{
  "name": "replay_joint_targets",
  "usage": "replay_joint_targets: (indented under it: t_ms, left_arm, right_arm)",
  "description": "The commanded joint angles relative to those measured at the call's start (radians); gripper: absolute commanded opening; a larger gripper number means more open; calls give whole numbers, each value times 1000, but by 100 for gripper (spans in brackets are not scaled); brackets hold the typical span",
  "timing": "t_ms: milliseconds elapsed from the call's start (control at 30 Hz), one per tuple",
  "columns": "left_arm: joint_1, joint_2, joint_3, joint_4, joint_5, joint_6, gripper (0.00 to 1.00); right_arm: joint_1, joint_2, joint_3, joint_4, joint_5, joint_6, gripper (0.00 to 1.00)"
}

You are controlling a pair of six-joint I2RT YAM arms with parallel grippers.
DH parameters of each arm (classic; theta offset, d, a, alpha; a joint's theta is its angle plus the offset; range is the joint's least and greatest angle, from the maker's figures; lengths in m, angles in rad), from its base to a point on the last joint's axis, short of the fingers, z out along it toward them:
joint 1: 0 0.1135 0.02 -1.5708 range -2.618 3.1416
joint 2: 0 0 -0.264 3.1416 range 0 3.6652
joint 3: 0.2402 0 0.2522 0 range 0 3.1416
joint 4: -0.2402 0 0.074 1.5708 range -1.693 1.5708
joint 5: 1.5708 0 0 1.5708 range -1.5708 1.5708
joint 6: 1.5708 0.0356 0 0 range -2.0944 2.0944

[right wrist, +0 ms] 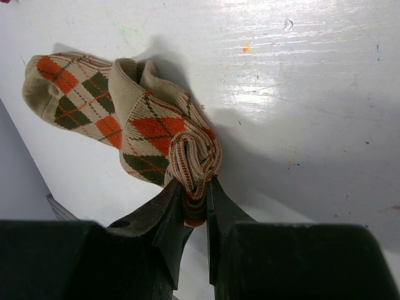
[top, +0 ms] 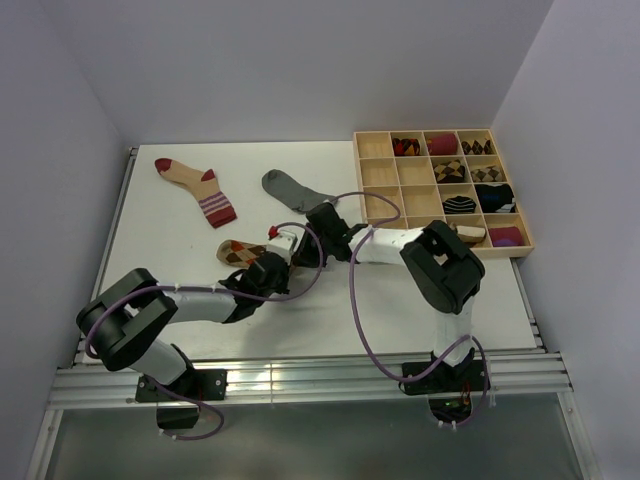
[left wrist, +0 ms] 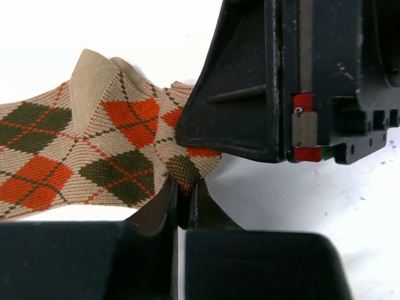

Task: Roll the socks
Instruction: Roll the sock at the center of the board.

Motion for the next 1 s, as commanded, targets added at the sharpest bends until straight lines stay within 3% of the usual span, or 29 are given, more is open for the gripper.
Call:
replay_joint_targets:
  t_ms: [0,133,333,633,967]
  left_arm:
    - [9,-8,-30,10,71,-52,1]
    - [103,-38,-40,-6,211,-102,1]
    - [203,-36,-10,-65,335,-162,1]
    - [348,30,44,-112,587,-297,1]
    - [491,101,-37,25,805,-547,1]
  right_arm:
    - [8,-71,2,10,-26,0,10]
    - [1,-106,-12,26,-18,11,36]
    - [-15,-164,-45,86,21,22,61]
    - [-22,-198,-119,151,61,31,71]
    - [-21,-134,-121,186,51,28,73]
